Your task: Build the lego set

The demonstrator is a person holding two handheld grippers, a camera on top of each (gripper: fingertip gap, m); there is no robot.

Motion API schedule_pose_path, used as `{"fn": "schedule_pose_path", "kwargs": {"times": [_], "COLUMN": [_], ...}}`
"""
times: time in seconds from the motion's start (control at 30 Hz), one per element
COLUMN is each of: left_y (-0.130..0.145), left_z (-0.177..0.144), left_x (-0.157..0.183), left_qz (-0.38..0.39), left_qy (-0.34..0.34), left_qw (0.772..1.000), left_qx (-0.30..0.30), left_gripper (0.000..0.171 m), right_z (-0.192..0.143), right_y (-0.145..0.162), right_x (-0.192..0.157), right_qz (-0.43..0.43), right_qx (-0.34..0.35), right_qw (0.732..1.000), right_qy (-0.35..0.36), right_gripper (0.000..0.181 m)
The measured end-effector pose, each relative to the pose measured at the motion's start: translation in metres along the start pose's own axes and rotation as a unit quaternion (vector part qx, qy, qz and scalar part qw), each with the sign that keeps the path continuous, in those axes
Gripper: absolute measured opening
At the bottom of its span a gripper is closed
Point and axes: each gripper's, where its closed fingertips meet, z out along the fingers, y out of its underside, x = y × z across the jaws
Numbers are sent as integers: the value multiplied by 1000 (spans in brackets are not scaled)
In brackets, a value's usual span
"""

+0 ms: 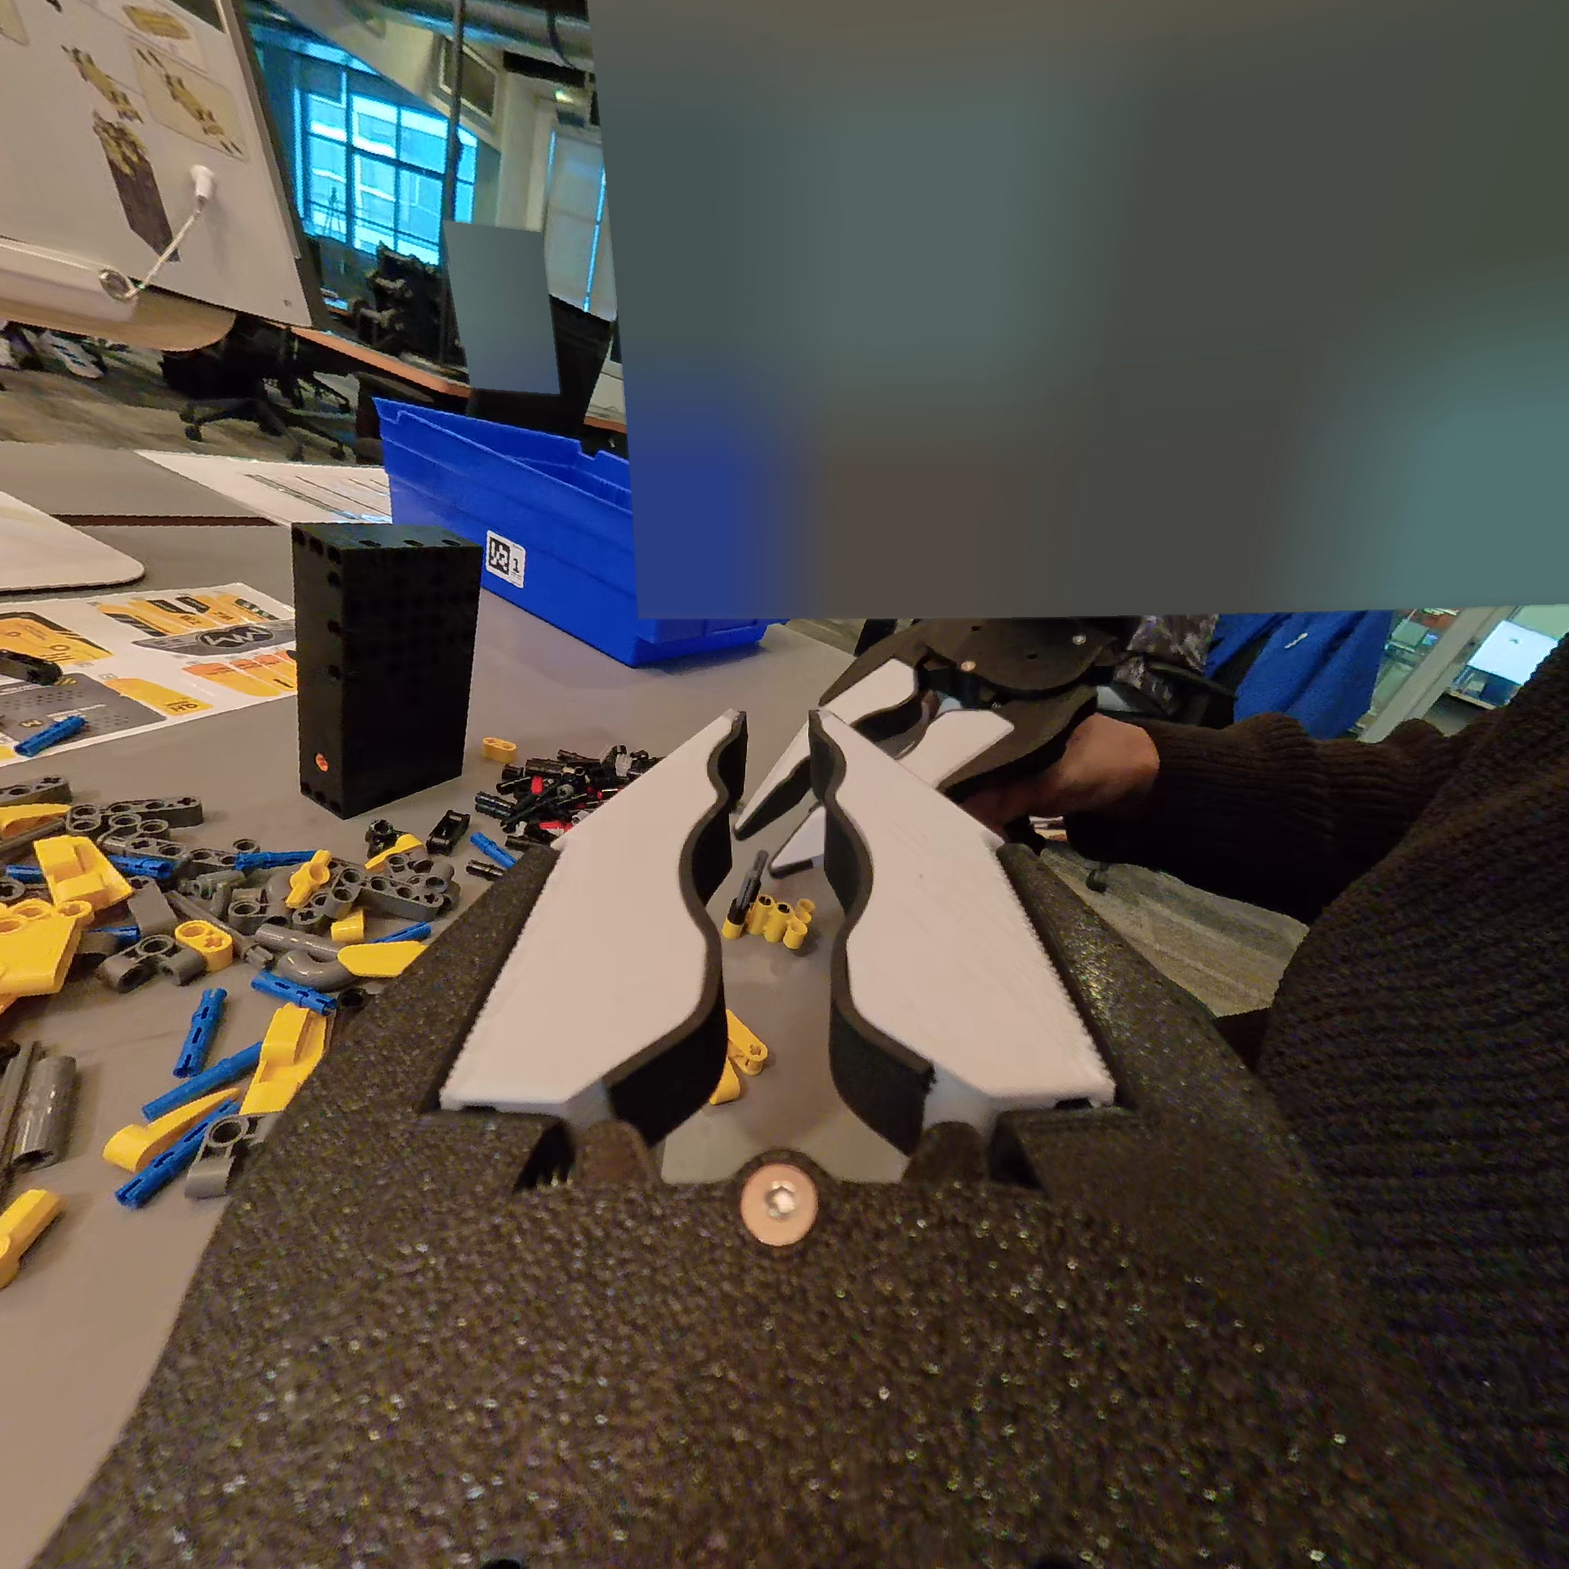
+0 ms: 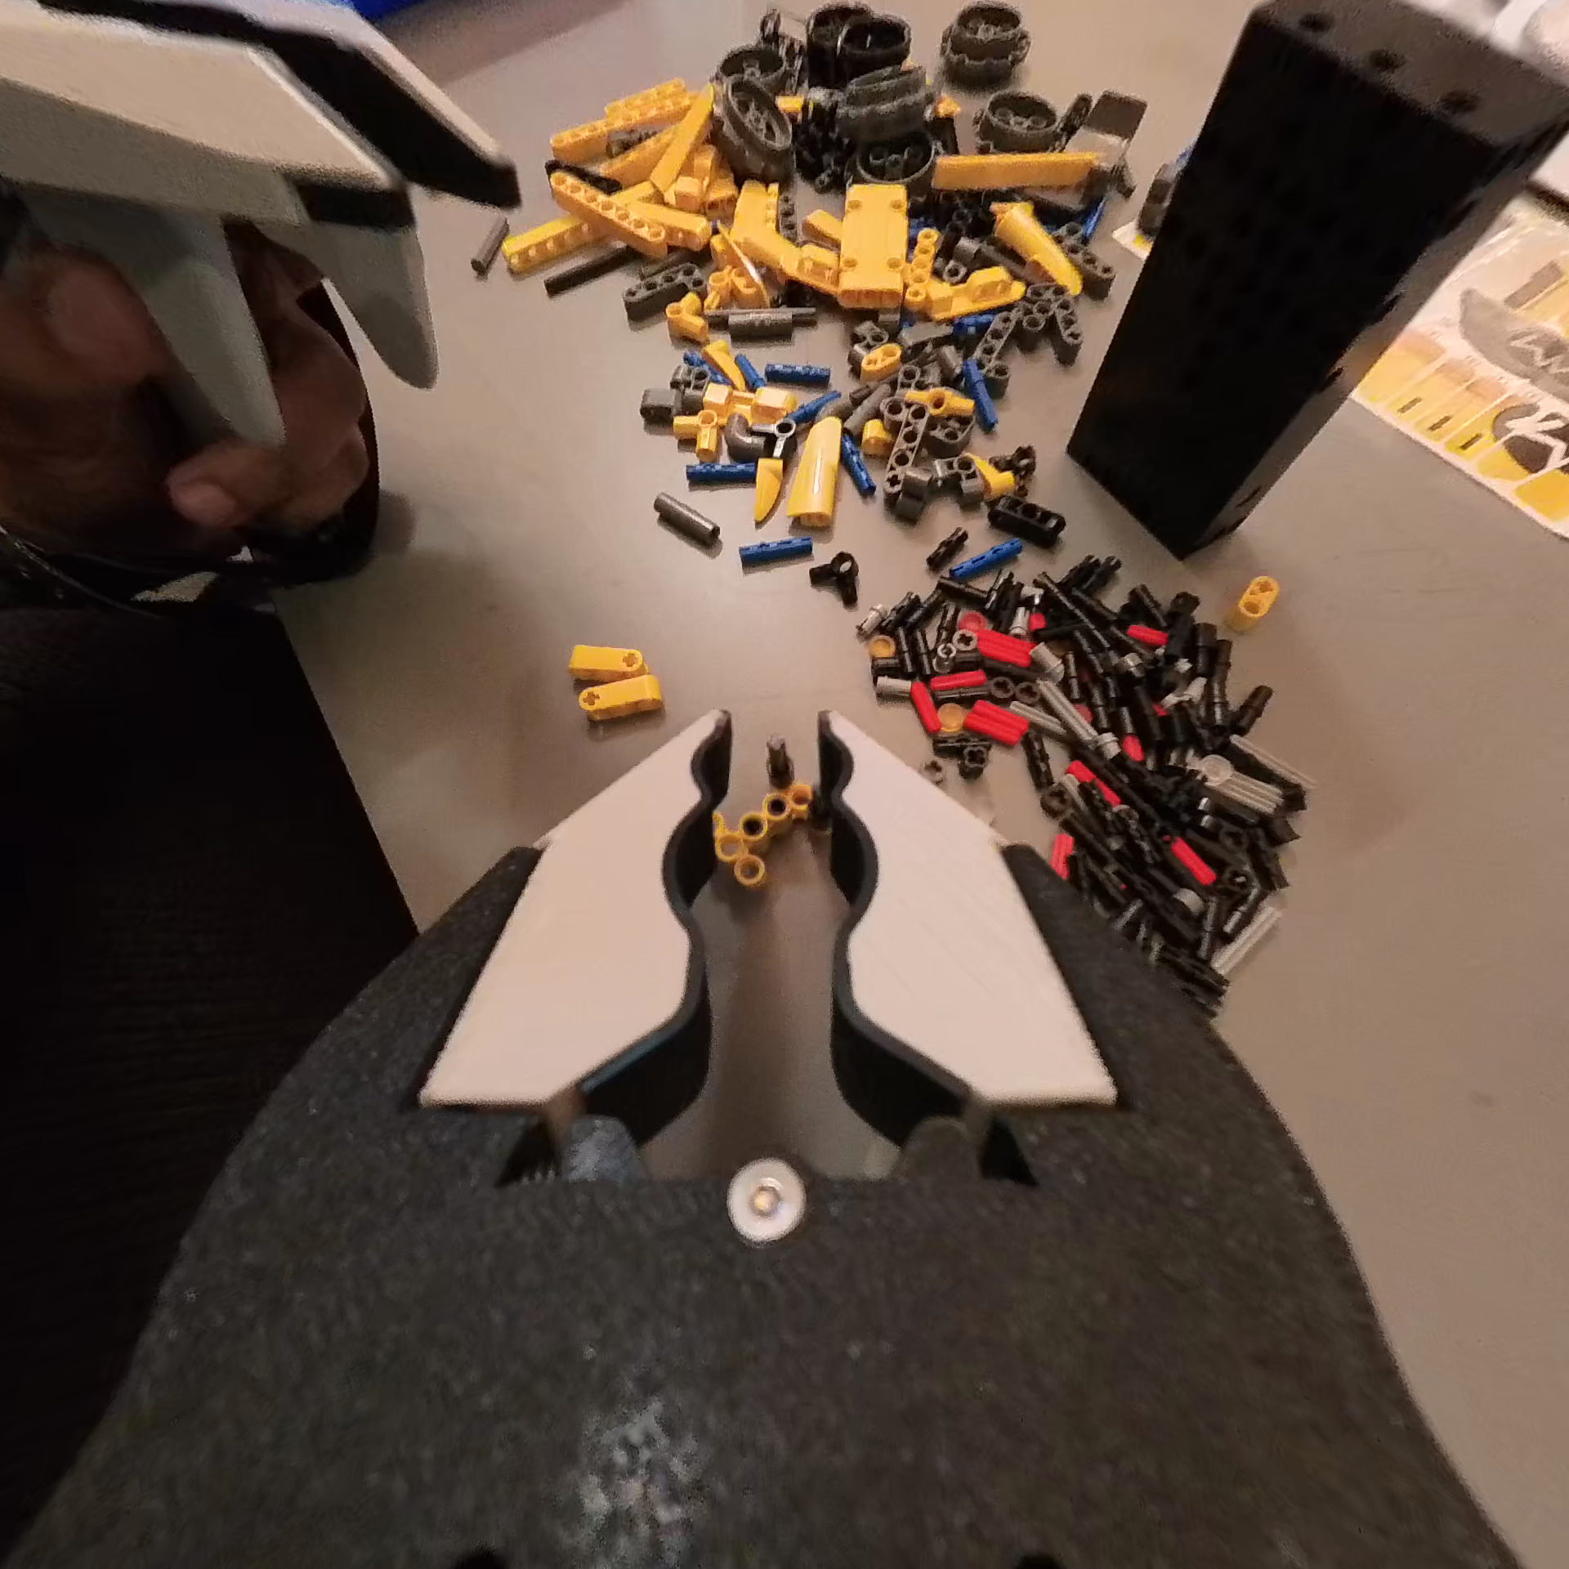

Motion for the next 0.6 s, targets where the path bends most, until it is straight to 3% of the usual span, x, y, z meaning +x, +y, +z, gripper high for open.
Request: {"fn": "schedule_pose_path", "kwargs": {"times": [0.33,0.6], "left_y": [1,16], "left_z": [2,8], "left_x": [-7,-41], "left_qz": [-22,-30], "left_qy": [-11,-68], "left_qw": [1000,993], "left_qx": [-8,-94], "left_gripper": [14,14], "right_z": [-35,-50], "right_y": [-18,-22], "right_x": [48,104], "right_qz": [55,41], "right_qx": [84,111], "right_qw": [992,980], "right_qy": [80,161], "right_gripper": [20,19]}}
